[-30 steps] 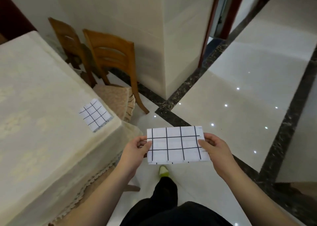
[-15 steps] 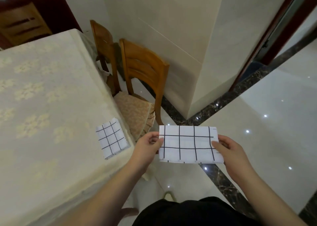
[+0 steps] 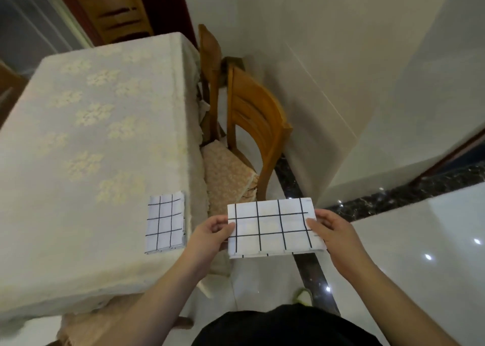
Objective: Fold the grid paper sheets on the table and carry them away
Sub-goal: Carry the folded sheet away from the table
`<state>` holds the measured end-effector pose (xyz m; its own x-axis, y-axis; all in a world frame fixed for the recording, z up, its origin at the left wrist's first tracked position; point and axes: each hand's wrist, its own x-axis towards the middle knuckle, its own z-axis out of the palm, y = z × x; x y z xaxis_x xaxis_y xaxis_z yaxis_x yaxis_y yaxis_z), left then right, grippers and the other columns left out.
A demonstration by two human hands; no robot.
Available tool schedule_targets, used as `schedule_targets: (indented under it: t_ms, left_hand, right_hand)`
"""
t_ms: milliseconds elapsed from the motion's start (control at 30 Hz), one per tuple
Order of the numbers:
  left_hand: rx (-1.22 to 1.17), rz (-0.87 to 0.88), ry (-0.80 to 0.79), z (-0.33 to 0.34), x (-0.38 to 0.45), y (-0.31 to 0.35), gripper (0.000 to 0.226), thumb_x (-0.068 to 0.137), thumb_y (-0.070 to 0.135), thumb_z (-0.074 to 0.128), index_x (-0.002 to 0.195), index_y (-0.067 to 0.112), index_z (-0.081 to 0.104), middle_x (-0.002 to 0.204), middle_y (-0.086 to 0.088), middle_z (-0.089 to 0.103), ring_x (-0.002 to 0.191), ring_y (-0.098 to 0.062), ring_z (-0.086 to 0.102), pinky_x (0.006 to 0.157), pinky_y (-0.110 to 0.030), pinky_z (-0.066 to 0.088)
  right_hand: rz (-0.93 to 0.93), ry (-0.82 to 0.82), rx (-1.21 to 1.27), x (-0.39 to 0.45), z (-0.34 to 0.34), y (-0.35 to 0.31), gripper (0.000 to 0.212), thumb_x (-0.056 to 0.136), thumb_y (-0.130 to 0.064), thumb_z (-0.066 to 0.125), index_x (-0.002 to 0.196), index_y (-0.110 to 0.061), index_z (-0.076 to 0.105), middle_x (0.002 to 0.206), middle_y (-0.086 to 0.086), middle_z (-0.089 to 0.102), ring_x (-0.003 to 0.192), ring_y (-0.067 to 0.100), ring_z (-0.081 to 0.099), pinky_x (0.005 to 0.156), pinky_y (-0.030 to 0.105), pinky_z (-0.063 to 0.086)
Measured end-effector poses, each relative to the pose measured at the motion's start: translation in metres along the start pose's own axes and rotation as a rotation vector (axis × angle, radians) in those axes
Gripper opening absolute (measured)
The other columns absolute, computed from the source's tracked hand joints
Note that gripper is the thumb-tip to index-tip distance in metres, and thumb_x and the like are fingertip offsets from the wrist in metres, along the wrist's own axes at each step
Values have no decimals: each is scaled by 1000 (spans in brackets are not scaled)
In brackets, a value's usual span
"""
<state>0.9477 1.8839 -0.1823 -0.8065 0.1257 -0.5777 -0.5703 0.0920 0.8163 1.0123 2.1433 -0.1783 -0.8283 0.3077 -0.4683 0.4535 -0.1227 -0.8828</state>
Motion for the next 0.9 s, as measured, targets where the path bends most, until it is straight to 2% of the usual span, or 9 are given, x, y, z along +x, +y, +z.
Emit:
schedule_targets:
  t_ms: [67,167,233,367,533,667,767,900]
  left_hand:
    - [-32,-11,64,8,0,4,18,93,10,63,109,4,66,103,-21,72,86,-27,69,73,-33,58]
    - [-112,-11,181,13,0,6,17,93,10,64,108,5,66,105,-21,72,88,-30,69,86,-45,55]
    - [-154,-8,254,11,-1,5,17,93,10,63,109,5,66,105,-20,72,90,-32,69,88,-48,54]
    - [-236,-5,383,-2,-4,-3,15,93,10,63,107,6,66,101,-18,73,84,-27,69,80,-42,56]
    - [-353,-17,557,-27,3,-15,10,92,10,65,102,9,65,94,-13,70,79,-23,68,71,-35,55]
    - [-414,-33,664,-49,16,-24,10,91,15,67,100,16,62,93,-9,70,81,-22,66,77,-40,56]
    - [-446,-45,714,-63,23,-27,15,91,15,67,105,13,62,88,-7,68,79,-20,65,68,-32,56]
    - [-430,-81,755,-81,24,-36,12,92,14,65,104,13,61,85,-6,66,78,-18,64,63,-24,54]
  right_hand:
    - [13,-66,-28,20,-4,-12,24,91,-15,64,115,-20,65,102,0,73,87,14,72,69,27,57]
    - [11,-180,-80,47,1,-29,20,93,-16,62,110,-26,62,100,-4,72,85,12,71,62,23,54]
    - [9,-261,-127,63,9,-37,20,94,-17,61,110,-28,61,101,-5,71,86,12,70,60,23,54]
    - [18,-369,-185,92,40,-46,21,92,-18,63,111,-27,63,106,-4,72,90,13,71,69,28,58]
    - [38,-493,-271,122,94,-51,23,93,-13,63,115,-19,63,104,0,72,86,14,72,63,24,57]
    - [26,-547,-362,143,140,-55,24,92,-13,64,116,-19,62,104,0,70,88,16,70,61,23,55]
    - [28,-599,-443,157,171,-58,28,92,-14,65,119,-18,61,106,2,68,93,20,68,68,28,53]
    - [24,-663,-488,171,212,-61,27,91,-10,65,117,-12,61,105,7,67,91,24,67,72,33,54]
